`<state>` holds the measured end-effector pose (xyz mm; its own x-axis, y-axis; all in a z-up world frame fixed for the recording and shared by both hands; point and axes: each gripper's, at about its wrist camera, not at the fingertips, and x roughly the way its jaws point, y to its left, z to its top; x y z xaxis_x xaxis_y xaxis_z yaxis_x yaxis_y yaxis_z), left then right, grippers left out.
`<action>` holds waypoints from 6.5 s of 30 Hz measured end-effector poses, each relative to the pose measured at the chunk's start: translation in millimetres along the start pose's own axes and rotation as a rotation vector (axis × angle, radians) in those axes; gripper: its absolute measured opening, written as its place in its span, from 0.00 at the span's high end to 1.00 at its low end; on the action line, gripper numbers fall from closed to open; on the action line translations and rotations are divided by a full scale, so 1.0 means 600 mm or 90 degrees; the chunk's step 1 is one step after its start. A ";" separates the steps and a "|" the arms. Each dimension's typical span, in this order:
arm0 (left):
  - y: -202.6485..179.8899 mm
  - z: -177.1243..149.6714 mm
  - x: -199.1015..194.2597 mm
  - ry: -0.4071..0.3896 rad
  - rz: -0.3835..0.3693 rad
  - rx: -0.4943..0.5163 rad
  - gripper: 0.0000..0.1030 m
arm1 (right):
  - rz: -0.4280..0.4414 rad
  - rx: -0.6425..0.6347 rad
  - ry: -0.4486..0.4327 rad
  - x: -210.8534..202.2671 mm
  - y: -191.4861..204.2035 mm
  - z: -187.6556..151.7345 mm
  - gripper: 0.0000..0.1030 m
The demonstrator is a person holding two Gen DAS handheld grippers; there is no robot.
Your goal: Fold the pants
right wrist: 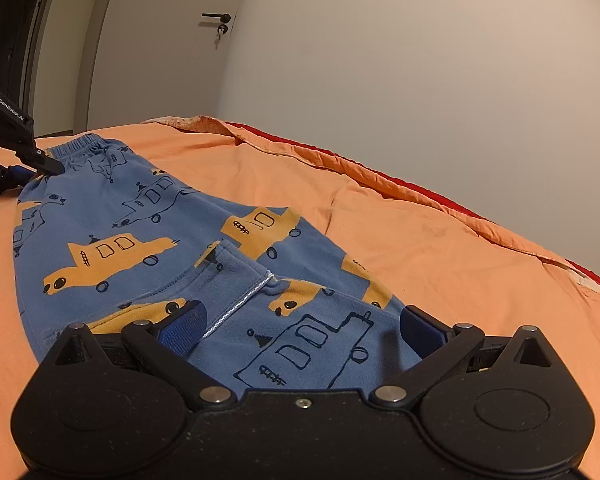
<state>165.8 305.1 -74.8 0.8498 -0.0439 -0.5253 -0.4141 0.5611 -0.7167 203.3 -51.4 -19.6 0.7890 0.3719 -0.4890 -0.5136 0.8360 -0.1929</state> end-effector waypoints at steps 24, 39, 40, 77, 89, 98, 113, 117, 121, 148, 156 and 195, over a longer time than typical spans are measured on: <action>-0.365 -0.152 -0.095 -0.065 -0.097 0.469 0.85 | -0.024 0.083 -0.077 -0.172 -0.129 -0.029 0.01; -0.496 -0.406 -0.005 0.116 -0.169 0.724 0.84 | -0.156 0.172 -0.001 -0.277 -0.228 -0.150 0.01; -0.494 -0.426 -0.001 0.130 -0.170 0.739 0.84 | -0.160 0.182 0.002 -0.276 -0.235 -0.155 0.01; -0.388 -0.474 -0.006 0.205 -0.188 0.894 0.89 | 0.148 0.319 0.107 -0.153 -0.236 -0.061 0.68; -0.375 -0.489 -0.017 0.214 -0.205 0.920 0.96 | 0.116 0.336 0.136 -0.181 -0.238 -0.077 0.96; -0.360 -0.410 -0.048 0.193 -0.223 0.772 0.35 | 0.054 0.287 0.102 -0.213 -0.227 -0.067 0.56; -0.300 -0.386 -0.033 0.109 0.003 0.779 0.12 | -0.041 0.153 0.117 -0.207 -0.162 -0.106 0.15; -0.321 -0.343 -0.041 0.108 -0.042 0.728 0.09 | -0.064 0.127 0.052 -0.222 -0.155 -0.071 0.12; -0.374 -0.317 -0.007 0.065 -0.020 0.724 0.01 | -0.088 0.081 0.026 -0.174 -0.147 -0.037 0.06; -0.372 -0.223 0.180 0.084 0.090 0.660 0.02 | -0.189 0.038 0.074 -0.049 -0.209 -0.023 0.09; -0.371 -0.278 0.058 0.058 -0.004 0.664 0.00 | -0.214 0.047 0.049 -0.127 -0.216 -0.037 0.04; -0.236 -0.244 -0.014 0.124 0.062 0.479 0.00 | -0.179 0.134 0.103 -0.160 -0.152 -0.073 0.01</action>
<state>169.9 105.1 -35.8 0.7201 -0.0710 -0.6903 -0.0920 0.9762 -0.1965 159.2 -181.2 7.5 0.8176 0.0622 -0.5724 -0.1913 0.9670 -0.1682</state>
